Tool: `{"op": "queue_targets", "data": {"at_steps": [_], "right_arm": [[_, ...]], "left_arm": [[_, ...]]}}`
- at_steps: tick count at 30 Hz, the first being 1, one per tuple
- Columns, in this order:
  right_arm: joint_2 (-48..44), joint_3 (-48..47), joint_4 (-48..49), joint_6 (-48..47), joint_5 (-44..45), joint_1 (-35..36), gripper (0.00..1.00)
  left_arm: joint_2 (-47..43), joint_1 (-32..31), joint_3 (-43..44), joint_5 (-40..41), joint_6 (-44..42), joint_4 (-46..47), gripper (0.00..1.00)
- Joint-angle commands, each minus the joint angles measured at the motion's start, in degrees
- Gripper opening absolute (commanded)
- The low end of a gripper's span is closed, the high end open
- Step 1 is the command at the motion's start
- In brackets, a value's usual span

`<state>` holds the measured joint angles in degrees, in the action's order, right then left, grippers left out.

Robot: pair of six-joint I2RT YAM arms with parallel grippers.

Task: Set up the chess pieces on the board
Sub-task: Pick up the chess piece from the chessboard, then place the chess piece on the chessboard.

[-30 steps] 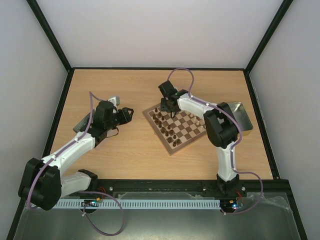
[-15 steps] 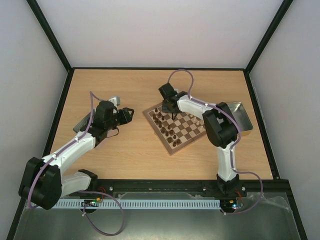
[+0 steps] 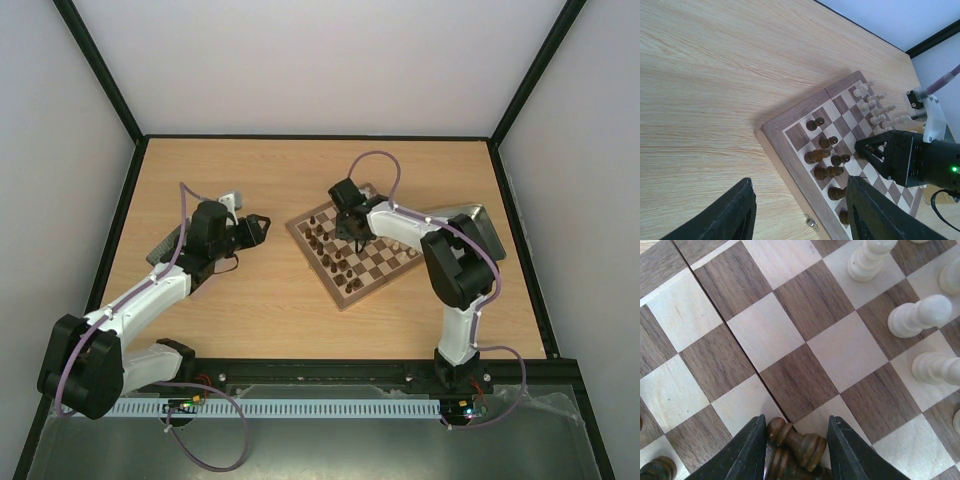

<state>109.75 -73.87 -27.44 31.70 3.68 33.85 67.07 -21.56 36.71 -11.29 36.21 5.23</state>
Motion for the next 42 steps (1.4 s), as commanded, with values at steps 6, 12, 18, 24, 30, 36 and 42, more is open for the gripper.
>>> {"op": "queue_targets", "data": {"at_steps": [6,12,18,24,30,36,42], "right_arm": [[-2.9,3.4,-0.3,1.7,0.7,-0.1,0.2],[-3.5,6.5,7.5,1.5,1.0,-0.1,0.18],[-6.3,9.7,12.8,4.1,0.5,-0.4,0.11],[-13.9,13.7,16.3,15.0,-4.2,-1.9,0.13],[-18.7,15.4,16.1,22.4,-5.8,-2.6,0.14],[-23.5,17.6,20.4,15.9,-8.7,-2.6,0.16],[-31.2,24.3,33.0,6.1,-21.3,-2.6,0.17]], "left_arm": [[0.6,0.3,0.8,-2.3,-0.4,1.8,0.51],[1.0,0.0,0.7,-5.9,-0.5,4.0,0.51],[1.0,-0.7,0.1,-10.6,-1.0,7.0,0.51],[1.7,-4.5,-0.4,-11.6,-0.9,11.7,0.52],[5.1,-9.1,0.5,-10.6,0.3,15.7,0.52],[7.1,-10.2,3.5,-10.2,3.9,15.2,0.52],[6.7,-10.1,4.7,-13.4,10.0,18.4,0.55]]}}
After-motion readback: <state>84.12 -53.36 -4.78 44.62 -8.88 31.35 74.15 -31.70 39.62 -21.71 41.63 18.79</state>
